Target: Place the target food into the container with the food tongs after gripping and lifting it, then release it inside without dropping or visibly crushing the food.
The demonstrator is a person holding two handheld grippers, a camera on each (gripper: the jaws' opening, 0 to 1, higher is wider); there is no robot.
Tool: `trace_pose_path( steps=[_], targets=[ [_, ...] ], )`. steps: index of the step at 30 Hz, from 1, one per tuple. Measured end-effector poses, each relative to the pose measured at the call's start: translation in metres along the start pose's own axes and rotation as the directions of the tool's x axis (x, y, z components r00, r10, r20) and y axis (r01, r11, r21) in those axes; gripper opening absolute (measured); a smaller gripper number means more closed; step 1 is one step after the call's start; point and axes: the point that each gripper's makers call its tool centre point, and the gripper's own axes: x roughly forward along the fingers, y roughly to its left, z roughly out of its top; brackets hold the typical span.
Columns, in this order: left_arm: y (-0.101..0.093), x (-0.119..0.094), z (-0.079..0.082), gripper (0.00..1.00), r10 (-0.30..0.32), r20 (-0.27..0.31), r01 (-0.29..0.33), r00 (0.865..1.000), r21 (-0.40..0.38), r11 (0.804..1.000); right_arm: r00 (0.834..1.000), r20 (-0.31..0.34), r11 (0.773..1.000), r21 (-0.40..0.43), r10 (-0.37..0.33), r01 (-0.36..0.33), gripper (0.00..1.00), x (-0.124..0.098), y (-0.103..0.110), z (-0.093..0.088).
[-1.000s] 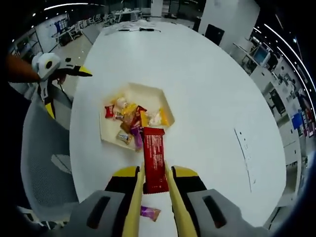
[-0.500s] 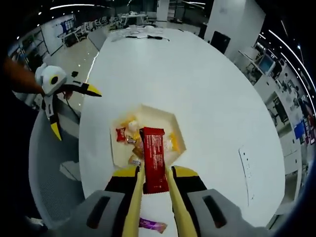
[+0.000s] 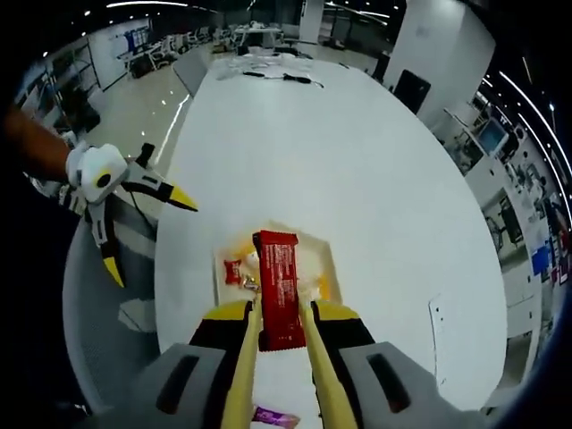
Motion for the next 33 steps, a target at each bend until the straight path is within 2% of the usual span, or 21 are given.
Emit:
trace_pose_path(
  steps=[3,6,7,8,10,12,15,26,31,32,33],
  targets=[
    [0.002,0.0,0.002,1.0,0.012,0.029,-0.011,1.0,-0.045,0.999,1.0,0.0,1.0,-0.004,-0.001,0.001,0.24,0.0,0.001,0.003],
    [0.008,-0.002,-0.003,1.0,0.036,0.016,-0.035,0.999,-0.031,0.999,1.0,0.004,1.0,-0.004,-0.001,0.001,0.24,0.0,0.001,0.005],
    [0.01,-0.003,-0.001,1.0,0.037,0.033,-0.034,0.999,-0.104,0.994,1.0,0.004,1.0,-0.003,0.0,0.0,0.24,0.0,0.001,0.005],
    [0.009,-0.002,0.004,1.0,0.022,0.067,-0.013,0.998,-0.131,0.991,1.0,0.002,1.0,-0.001,0.001,-0.001,0.24,0.0,0.002,0.006],
    [0.011,-0.002,0.0,1.0,0.038,0.041,-0.035,0.998,-0.075,0.997,1.0,0.003,1.0,-0.002,0.0,0.0,0.24,-0.001,0.002,0.007],
    [0.007,0.0,-0.004,1.0,0.02,0.024,-0.018,1.0,-0.095,0.995,1.0,0.002,1.0,-0.003,-0.001,0.001,0.24,-0.001,0.002,0.008],
    [0.011,-0.001,-0.004,1.0,0.039,0.023,-0.037,0.999,-0.09,0.995,1.0,0.0,1.0,-0.007,-0.004,0.004,0.24,-0.001,0.001,0.01],
    [0.013,-0.002,-0.002,1.0,0.05,0.033,-0.048,0.998,-0.084,0.995,1.0,0.001,1.0,-0.023,-0.016,0.016,0.24,0.004,-0.001,0.014],
    [0.012,-0.002,-0.003,1.0,0.049,0.025,-0.047,0.998,-0.083,0.995,1.0,0.018,1.0,-0.026,-0.018,0.018,0.24,0.006,0.0,0.018],
    [0.013,-0.001,-0.004,1.0,0.049,0.023,-0.047,0.999,-0.083,0.995,0.999,0.03,1.0,-0.028,-0.013,0.014,0.25,0.006,0.001,0.02],
    [0.013,-0.001,-0.005,1.0,0.049,0.022,-0.047,0.999,-0.085,0.995,0.997,0.072,0.999,-0.032,0.014,-0.012,0.26,0.009,0.006,0.027]
  ],
)
